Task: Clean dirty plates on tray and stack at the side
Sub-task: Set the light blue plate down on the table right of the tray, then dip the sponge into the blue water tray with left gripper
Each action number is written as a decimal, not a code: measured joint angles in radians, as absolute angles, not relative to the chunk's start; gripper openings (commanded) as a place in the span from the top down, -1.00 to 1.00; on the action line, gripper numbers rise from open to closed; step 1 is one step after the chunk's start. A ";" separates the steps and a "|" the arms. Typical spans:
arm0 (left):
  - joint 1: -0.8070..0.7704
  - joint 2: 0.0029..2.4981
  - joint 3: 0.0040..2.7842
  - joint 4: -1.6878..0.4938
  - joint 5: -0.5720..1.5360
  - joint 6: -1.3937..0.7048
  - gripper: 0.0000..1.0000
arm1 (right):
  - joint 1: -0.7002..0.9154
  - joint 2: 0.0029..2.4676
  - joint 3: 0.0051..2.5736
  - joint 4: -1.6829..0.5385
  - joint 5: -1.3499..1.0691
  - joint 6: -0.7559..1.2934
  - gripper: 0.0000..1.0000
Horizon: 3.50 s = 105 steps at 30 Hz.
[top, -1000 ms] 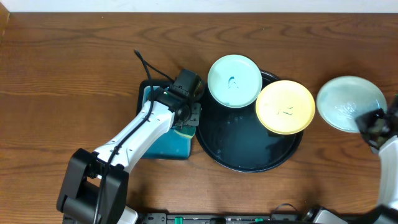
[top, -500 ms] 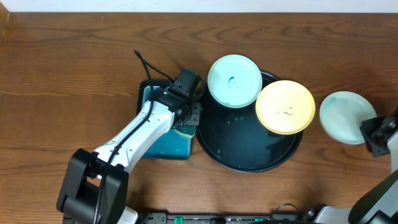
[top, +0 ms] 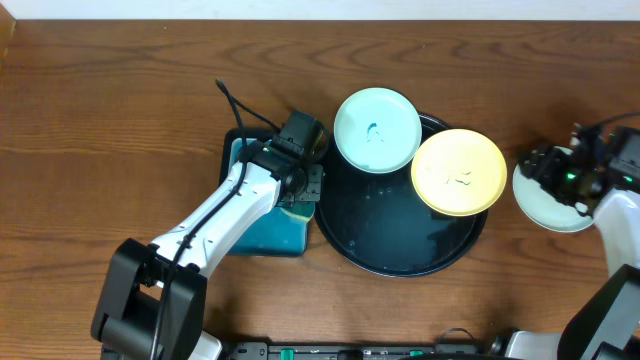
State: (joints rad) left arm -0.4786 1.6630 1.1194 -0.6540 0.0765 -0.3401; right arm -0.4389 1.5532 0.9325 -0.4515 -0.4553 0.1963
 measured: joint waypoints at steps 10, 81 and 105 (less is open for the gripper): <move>-0.479 1.663 1.119 -0.654 0.076 -0.340 0.85 | -0.327 1.647 0.933 -0.444 -0.340 0.133 0.18; -0.808 1.736 1.119 -0.404 0.099 -0.359 0.85 | 0.178 1.511 0.612 -0.348 -0.330 0.338 0.97; -0.227 1.672 1.119 -0.591 -0.001 -0.357 0.86 | 0.179 1.511 0.613 -0.352 -0.329 0.341 0.97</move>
State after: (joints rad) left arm -0.2268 1.6722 1.1191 -0.5911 -0.0010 -0.3573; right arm 0.1791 1.5112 0.6132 -0.3515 -0.3286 0.3412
